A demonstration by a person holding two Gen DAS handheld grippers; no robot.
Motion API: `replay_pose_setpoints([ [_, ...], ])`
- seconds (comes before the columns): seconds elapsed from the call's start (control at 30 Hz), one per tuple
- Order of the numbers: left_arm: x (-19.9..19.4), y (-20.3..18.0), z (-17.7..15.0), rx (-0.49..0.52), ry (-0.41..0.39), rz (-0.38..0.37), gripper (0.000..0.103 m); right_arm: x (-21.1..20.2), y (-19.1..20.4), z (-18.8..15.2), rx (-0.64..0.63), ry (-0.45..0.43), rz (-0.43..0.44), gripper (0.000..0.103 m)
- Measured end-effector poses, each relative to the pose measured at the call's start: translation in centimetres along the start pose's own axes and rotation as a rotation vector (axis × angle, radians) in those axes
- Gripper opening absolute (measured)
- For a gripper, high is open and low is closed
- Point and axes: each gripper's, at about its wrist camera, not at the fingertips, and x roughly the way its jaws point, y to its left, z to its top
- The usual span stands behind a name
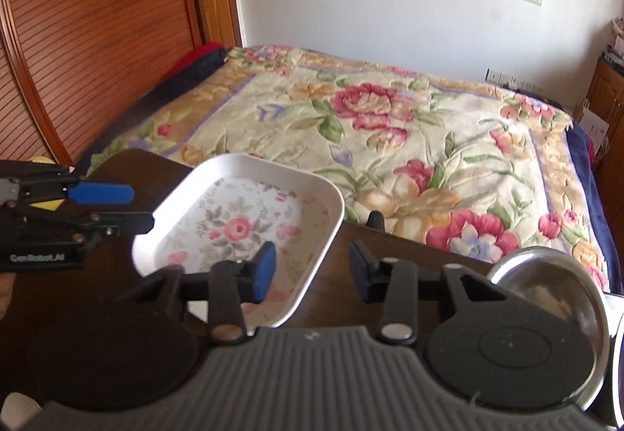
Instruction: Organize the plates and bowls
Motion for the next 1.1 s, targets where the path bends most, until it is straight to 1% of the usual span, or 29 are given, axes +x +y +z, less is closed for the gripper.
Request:
replay_pose_setpoints([
  [0.03,0.4,0.1,0.1,0.0,0.009,0.003,0.038,0.3,-0.1,0.0,-0.002,0.01,0.001,0.038],
  [0.07,0.9,0.1,0.1,0.001,0.017,0.006,0.036,0.6,-0.1,0.0,-0.008,0.018,0.004,0.031],
  [0.1,1.2,0.2,0.1,0.003,0.022,0.007,0.034,0.8,-0.2,0.1,-0.009,0.029,0.007,0.029],
  [0.37,2.9,1.0,0.3,-0.02,0.045,0.007,0.026,2.3,-1.1,0.5,0.006,0.078,0.017,0.026],
  [0.47,3.2,1.1,0.3,-0.026,0.051,0.006,0.021,2.7,-1.1,0.8,0.004,0.097,0.025,0.022],
  [0.6,3.8,1.1,0.3,-0.028,0.063,-0.001,0.016,3.1,-0.9,1.2,-0.021,0.119,0.025,0.021],
  [0.73,3.9,1.2,0.3,-0.036,0.061,-0.006,0.014,3.5,-1.1,1.3,-0.015,0.143,0.044,0.02],
  [0.77,4.0,1.2,0.3,-0.036,0.061,-0.008,0.013,3.7,-1.1,1.3,-0.02,0.161,0.061,0.02],
  [0.8,3.9,1.2,0.3,-0.035,0.059,-0.007,0.013,4.0,-1.0,1.2,-0.027,0.185,0.098,0.021],
  [0.83,3.9,1.1,0.2,-0.032,0.057,0.001,0.013,4.0,-0.9,1.3,-0.033,0.193,0.107,0.021],
  [1.03,3.8,1.5,0.0,-0.046,0.055,0.001,0.013,3.8,-0.4,1.3,-0.05,0.188,0.098,0.02],
  [1.1,3.7,1.4,0.0,-0.047,0.056,0.004,0.013,3.8,-0.4,1.2,-0.051,0.179,0.095,0.019],
])
